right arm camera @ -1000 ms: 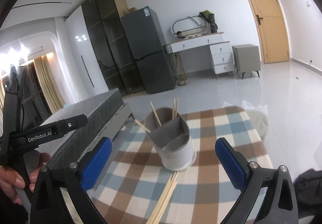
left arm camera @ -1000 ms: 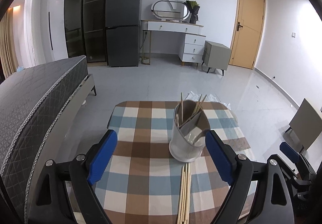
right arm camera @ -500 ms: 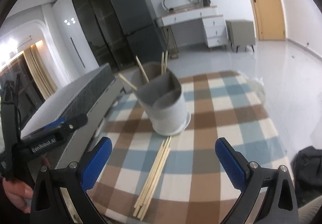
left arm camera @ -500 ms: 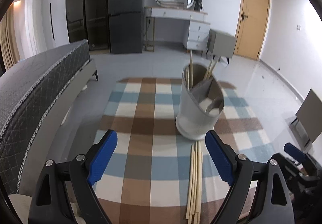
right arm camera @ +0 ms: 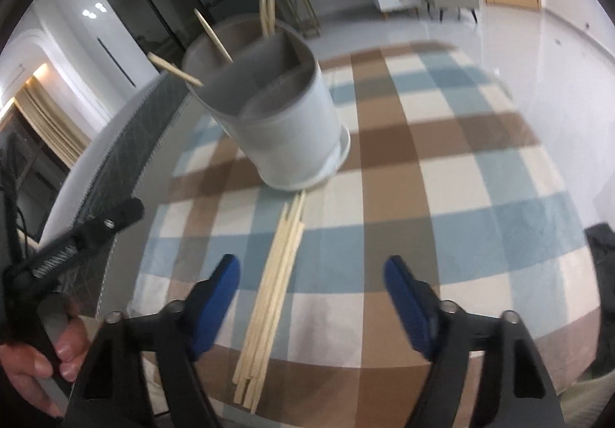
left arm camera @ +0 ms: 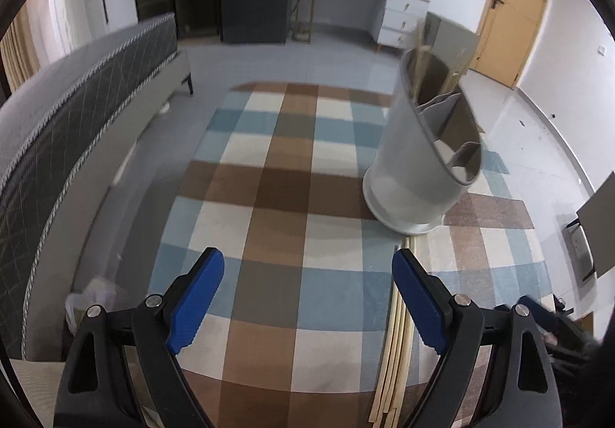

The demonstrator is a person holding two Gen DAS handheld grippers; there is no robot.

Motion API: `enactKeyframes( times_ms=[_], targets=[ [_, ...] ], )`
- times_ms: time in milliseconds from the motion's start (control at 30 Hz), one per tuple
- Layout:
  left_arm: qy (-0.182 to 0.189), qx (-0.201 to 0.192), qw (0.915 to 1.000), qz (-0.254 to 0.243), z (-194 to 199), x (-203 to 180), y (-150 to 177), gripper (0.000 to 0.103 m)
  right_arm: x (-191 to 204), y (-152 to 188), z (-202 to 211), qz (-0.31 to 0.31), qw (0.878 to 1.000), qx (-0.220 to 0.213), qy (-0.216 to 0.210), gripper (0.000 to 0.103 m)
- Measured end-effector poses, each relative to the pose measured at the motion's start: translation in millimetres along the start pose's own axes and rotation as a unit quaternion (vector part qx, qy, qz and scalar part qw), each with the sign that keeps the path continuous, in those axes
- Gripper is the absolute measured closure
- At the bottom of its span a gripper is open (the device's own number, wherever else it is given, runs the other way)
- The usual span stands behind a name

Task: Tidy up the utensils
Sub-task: 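Close the right gripper on a chopstick beside the holder base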

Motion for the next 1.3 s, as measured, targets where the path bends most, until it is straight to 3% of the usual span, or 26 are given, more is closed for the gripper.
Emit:
enactKeyframes(
  times_ms=[100,233,333,400,533,967,1200,1300],
  targets=[
    [0.003,0.017,0.9997,0.019,-5,6,-1,0.017,3,1,-16,0.006,1.000,0.020,0.006,0.049],
    [0.015,0.043,0.9977,0.049,-9,14,2,0.017,14,-2,-39,0.029,0.999,0.039,0.014,0.054],
    [0.012,0.054,0.9963,0.066,-11,22,1,0.017,18,-4,-54,0.046,0.997,0.046,0.033,0.059],
    [0.014,0.057,0.9946,0.085,-12,27,-1,0.017,17,-5,-62,0.054,0.996,0.050,0.055,0.067],
    [0.023,0.061,0.9932,0.097,-10,30,-3,0.017,14,-1,-77,0.051,0.994,0.072,0.065,0.078],
    [0.037,0.073,0.9883,0.129,-11,43,-8,0.017,32,-2,-87,0.094,0.989,0.079,0.085,0.081],
    [0.040,0.078,0.9871,0.134,-12,46,-9,0.017,39,-4,-89,0.120,0.981,0.089,0.125,0.081],
    [0.030,0.090,0.9859,0.138,-15,51,-6,0.017,39,0,-91,0.122,0.978,0.104,0.135,0.088]
  ],
)
Point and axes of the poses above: each gripper's, at about its wrist camera, not at the fingertips, and z roughly against the way its jaws point, x to its left, y to its underside, the point moved 7 cm from there along -z, roughly the way its jaws point, and after that the axes turned 4 degrees about -z, right-handed, at the moved point
